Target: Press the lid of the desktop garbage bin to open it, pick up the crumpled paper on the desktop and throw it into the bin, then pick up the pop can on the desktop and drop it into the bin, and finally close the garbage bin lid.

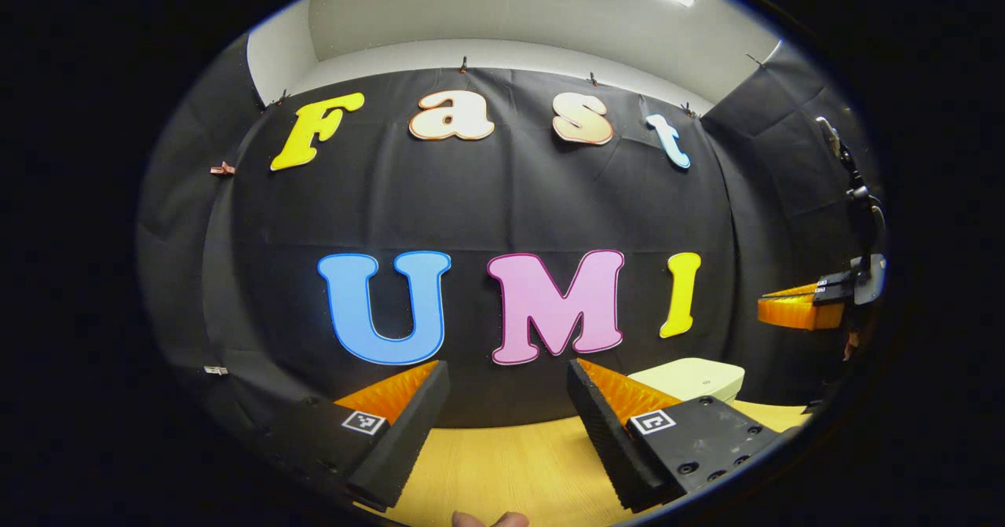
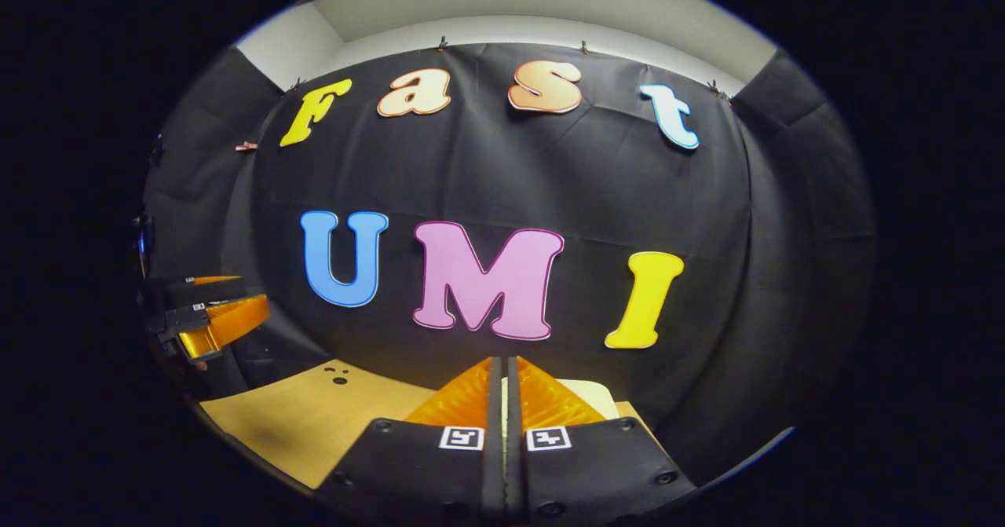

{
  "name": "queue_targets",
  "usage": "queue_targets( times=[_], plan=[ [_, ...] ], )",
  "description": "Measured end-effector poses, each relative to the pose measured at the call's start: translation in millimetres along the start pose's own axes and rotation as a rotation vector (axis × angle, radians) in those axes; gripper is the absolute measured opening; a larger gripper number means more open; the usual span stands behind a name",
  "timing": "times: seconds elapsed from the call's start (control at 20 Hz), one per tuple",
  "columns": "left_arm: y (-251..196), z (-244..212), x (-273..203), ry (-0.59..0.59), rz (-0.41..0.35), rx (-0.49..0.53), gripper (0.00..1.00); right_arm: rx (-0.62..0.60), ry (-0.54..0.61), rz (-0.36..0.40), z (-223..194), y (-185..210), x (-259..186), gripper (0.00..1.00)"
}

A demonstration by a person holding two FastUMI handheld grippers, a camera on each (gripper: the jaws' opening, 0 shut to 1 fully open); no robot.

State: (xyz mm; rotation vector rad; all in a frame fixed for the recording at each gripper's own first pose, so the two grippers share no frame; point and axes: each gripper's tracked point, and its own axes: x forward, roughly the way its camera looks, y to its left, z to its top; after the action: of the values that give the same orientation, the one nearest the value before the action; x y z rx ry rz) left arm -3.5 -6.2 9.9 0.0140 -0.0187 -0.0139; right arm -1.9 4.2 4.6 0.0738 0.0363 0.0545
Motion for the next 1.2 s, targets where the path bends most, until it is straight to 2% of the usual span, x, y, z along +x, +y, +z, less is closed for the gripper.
queue_targets(
  times=[0.1,0.2,0.4,0.55,0.9,1.2],
  plan=[
    [0.3,-1.6,0.1,0.003,0.005,-0.009,0.97,-0.025,-0.007,-0.012,-1.0,-8.0,4.7,0.05],
    [-0.8,-0.6,-2.5,0.002,0.008,-0.009,0.97,-0.062,0.004,-0.056,-5.3,-27.6,13.2,0.05],
    [-2.3,2.2,-7.1,-0.010,0.017,0.002,0.97,0.013,0.115,-0.046,-35.8,-48.5,41.4,0.05],
    [-4.4,1.0,-9.4,-0.008,0.027,0.000,0.97,0.001,0.167,-0.067,-58.2,-67.1,59.9,0.05],
    [-8.9,1.0,-11.6,0.005,0.031,-0.005,0.97,-0.017,0.241,0.009,-107.8,-52.8,100.7,0.05],
    [-4.4,-1.8,-10.6,0.013,0.046,0.005,0.97,-0.014,0.328,0.018,-153.9,-42.0,115.1,0.07]
  ],
)
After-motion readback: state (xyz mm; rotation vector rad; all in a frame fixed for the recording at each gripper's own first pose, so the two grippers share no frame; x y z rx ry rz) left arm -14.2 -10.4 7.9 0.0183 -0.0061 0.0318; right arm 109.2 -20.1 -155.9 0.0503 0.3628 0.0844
